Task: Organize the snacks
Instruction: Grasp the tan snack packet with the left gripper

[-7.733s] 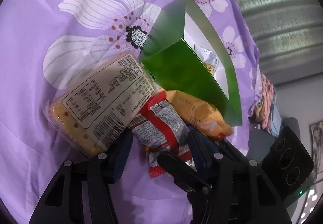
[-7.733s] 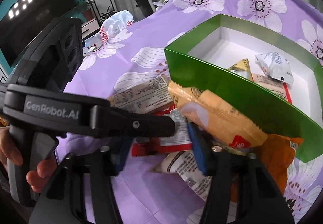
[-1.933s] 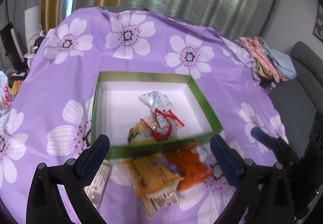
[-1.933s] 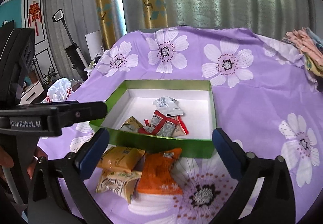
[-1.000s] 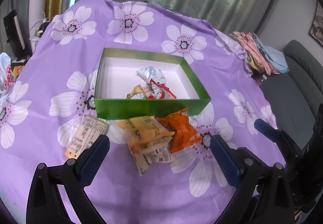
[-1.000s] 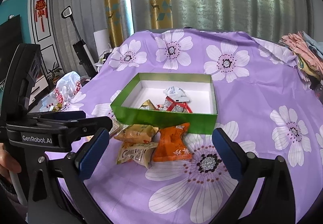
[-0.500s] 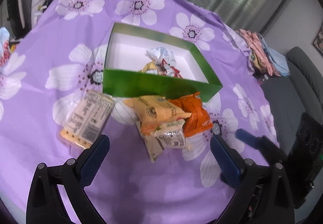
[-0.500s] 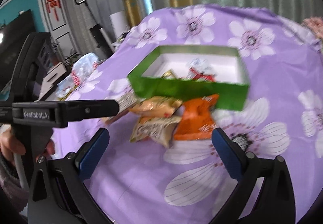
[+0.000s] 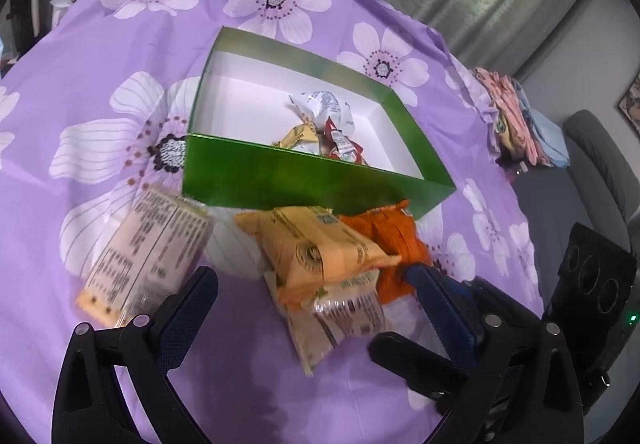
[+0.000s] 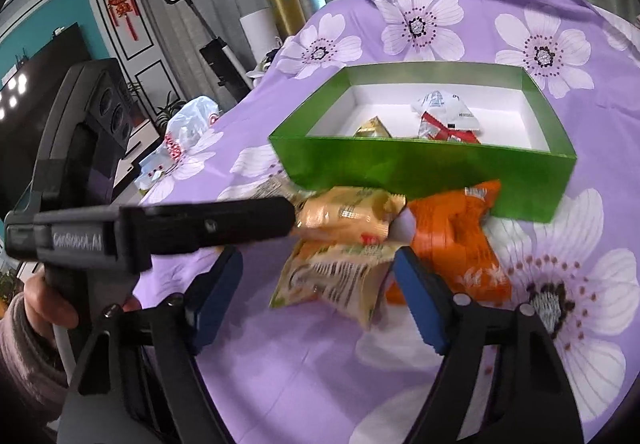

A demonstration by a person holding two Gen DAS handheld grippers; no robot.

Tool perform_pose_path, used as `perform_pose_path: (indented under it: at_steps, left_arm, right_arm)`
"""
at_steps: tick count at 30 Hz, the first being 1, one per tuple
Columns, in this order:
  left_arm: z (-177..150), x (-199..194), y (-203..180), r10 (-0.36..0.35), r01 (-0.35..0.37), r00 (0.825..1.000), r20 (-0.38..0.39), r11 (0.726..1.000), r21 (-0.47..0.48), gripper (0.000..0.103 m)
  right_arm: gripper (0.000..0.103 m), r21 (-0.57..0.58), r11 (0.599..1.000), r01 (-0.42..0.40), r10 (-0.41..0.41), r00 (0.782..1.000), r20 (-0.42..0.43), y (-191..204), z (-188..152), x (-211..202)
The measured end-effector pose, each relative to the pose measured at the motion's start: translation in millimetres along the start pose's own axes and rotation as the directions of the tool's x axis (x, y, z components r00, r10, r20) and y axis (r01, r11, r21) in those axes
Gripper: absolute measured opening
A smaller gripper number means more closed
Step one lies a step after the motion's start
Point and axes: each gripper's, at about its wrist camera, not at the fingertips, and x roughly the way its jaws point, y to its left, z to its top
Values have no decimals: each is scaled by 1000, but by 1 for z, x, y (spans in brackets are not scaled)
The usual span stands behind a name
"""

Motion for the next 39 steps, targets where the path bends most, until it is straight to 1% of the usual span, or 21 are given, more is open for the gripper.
perform_pose_path:
  at_steps: [2, 4, 6, 7, 8, 10, 11, 12, 13, 15, 18, 19, 24, 27, 31, 34, 39]
  left_arm:
    - [4, 8, 1, 2, -2, 1000, -12, 1000, 7, 98]
    - [8, 15, 2, 6, -6, 1000, -24, 1000, 12, 95]
    - [9, 19, 4, 3, -3, 999, -32, 1000, 7, 94]
    - [10, 23, 5, -1, 1, 999, -40, 1000, 4, 91]
    - [11, 25, 6, -5, 5, 999, -45, 1000, 5, 83]
    - [13, 29, 8, -10, 10, 998, -54, 1000, 4, 78]
    - [14, 30, 8, -18, 18, 998, -58, 1000, 2, 73]
    - [15, 31, 8, -29, 28, 998, -61, 1000, -2, 72]
    - [16, 31, 9, -34, 34, 998, -57, 999, -6, 71]
    - [17, 32, 9, -39, 39, 998, -58, 999, 2, 67]
    - [19, 33, 7, -31, 31, 998, -55, 999, 8, 66]
    - [19, 33, 6, -28, 29, 998, -53, 1000, 12, 64]
    - [19, 30, -2, 4, -2, 999, -36, 999, 55, 64]
    - [17, 21, -8, 22, -21, 1000, -19, 997, 81, 63]
    - [12, 7, -14, 33, -34, 999, 8, 994, 103, 63]
    - [12, -9, -19, 26, -31, 999, 40, 993, 116, 63]
    - [22, -29, -31, 12, -26, 995, 96, 989, 144, 63]
  right_arm:
    - [75, -6, 1000, 6, -6, 1000, -13, -2, 5, 9]
    - [72, -12, 1000, 1, -1, 1000, -25, -3, 9, 17]
    - [71, -23, 1000, 16, -17, 999, -45, -4, 11, 26]
    - [69, -26, 999, 22, -24, 998, -56, -5, 12, 31]
    - [68, -26, 999, 19, -21, 998, -60, -7, 14, 35]
    - [65, -24, 1000, 2, -4, 998, -67, -8, 16, 39]
    - [64, -27, 1000, 0, -2, 998, -69, -8, 17, 40]
    - [65, -26, 1000, -3, 0, 997, -82, -9, 18, 44]
    - [62, -18, 1000, 0, -1, 996, -93, -10, 19, 47]
    - [60, -18, 1000, 0, -2, 995, -101, -10, 18, 50]
    - [54, -25, 1000, 2, -5, 995, -100, -11, 17, 49]
    - [51, -19, 1000, 0, -2, 995, -98, -12, 18, 48]
    - [43, -8, 1000, -4, 3, 996, -92, -13, 17, 47]
    - [36, -8, 1000, -6, 5, 997, -81, -11, 16, 43]
    - [36, -15, 1000, -17, 16, 998, -54, -2, 15, 32]
    - [36, -25, 999, -21, 21, 999, -28, 5, 16, 21]
    - [36, -48, 999, -16, 17, 1000, 21, 15, 26, 3]
